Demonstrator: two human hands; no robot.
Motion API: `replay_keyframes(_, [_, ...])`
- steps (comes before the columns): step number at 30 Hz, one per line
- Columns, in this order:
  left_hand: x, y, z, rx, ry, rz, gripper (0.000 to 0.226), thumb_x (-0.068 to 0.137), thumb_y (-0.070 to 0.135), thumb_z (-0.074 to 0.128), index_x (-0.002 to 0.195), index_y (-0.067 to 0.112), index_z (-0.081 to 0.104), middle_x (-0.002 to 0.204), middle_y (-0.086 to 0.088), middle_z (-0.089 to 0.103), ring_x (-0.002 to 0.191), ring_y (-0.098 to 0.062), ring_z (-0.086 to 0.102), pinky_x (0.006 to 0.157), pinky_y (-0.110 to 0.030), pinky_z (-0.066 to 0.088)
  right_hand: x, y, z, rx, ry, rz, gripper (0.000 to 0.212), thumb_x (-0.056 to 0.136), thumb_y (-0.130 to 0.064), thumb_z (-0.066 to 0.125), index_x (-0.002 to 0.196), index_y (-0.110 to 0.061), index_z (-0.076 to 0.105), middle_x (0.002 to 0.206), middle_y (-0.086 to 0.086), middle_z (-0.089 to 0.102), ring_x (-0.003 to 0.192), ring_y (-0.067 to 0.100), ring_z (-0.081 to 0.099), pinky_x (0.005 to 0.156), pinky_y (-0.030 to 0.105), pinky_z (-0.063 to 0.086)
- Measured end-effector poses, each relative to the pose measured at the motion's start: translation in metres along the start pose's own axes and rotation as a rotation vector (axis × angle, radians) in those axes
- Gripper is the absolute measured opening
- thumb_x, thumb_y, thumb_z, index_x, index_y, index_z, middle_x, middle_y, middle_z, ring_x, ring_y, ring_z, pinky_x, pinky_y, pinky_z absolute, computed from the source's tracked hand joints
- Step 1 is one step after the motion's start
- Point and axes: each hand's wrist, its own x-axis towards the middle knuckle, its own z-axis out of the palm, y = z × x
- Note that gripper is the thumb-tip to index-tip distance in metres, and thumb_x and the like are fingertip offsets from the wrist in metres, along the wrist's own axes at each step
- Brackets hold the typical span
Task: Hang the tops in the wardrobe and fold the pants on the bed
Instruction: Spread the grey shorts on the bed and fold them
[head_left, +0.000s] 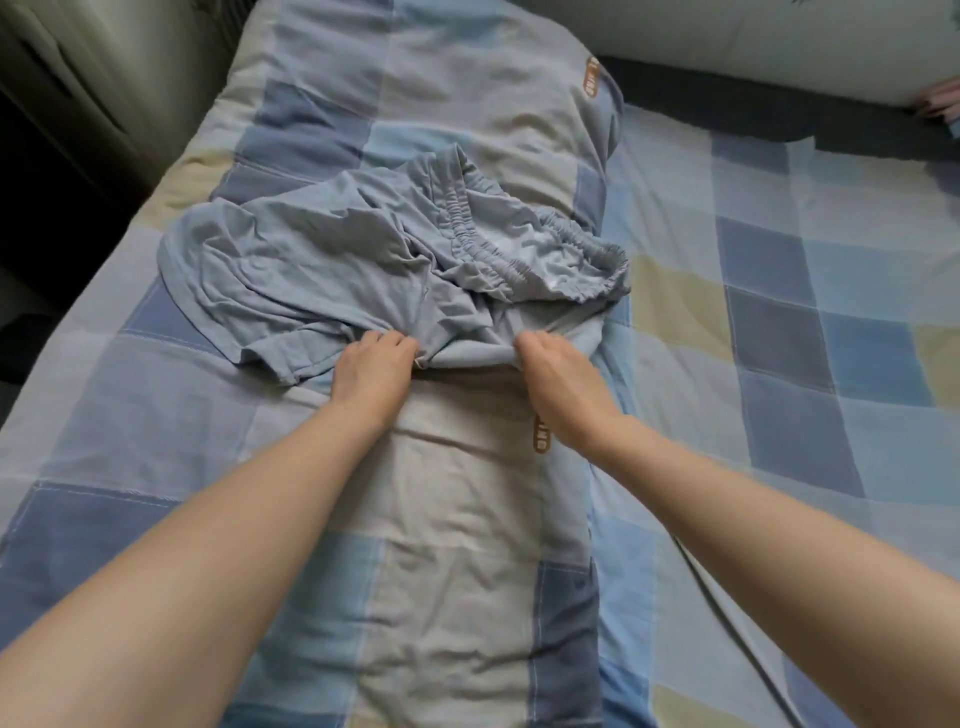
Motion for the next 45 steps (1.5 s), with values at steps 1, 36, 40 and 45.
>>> replay_keyframes(1, [-0.006,-0.002,-0.001,-0.084,0.021,-0.006,0.021,0.102,0.018,0.040,0.108,0.006,0.056,0.114,-0.018,0.060,0.108,-0.036,0.054,0.082,-0.046,0.042,-0.016,-0.003,-0.001,0.042,-0.035,-0.016,0.017,0.087,0.000,0.045,0.084,-0.015,0.037,0.088,0.015,0.052,0.082,0.031,0.048,0.064,0.033,0.025])
replay_keyframes(36, [-0.192,0.070,-0.026,0.310,-0.232,0.557,0.019,0.068,0.021,0.078,0.085,0.020,0.069,0.081,0.000,0.067,0.087,-0.022,0.066,0.098,-0.060,0.045,-0.194,-0.035,-0.006,-0.082,-0.562,-0.074,0.032,0.094,-0.046,0.044,0.102,-0.015,0.049,0.100,0.015,0.067,0.092,0.037,0.062,0.067,0.038,0.037])
replay_keyframes(40, [-0.263,0.080,-0.065,0.338,-0.209,0.641,0.027,0.041,0.028,0.089,0.057,0.025,0.067,0.051,0.007,0.058,0.055,-0.015,0.063,0.080,-0.045,0.059,-0.230,-0.055,-0.055,-0.194,-0.544,-0.263,0.021,0.085,-0.042,0.062,0.088,-0.021,0.060,0.081,0.002,0.070,0.077,0.024,0.068,0.071,0.029,0.047])
replay_keyframes(45, [-0.324,0.097,-0.138,0.259,-0.184,0.612,0.031,0.039,0.022,0.089,0.059,0.025,0.066,0.044,0.007,0.053,0.050,-0.014,0.059,0.082,-0.047,0.059,-0.277,-0.081,-0.135,-0.163,-0.554,-0.242,0.023,0.085,-0.040,0.062,0.082,-0.018,0.061,0.079,0.004,0.069,0.077,0.024,0.065,0.082,0.028,0.047])
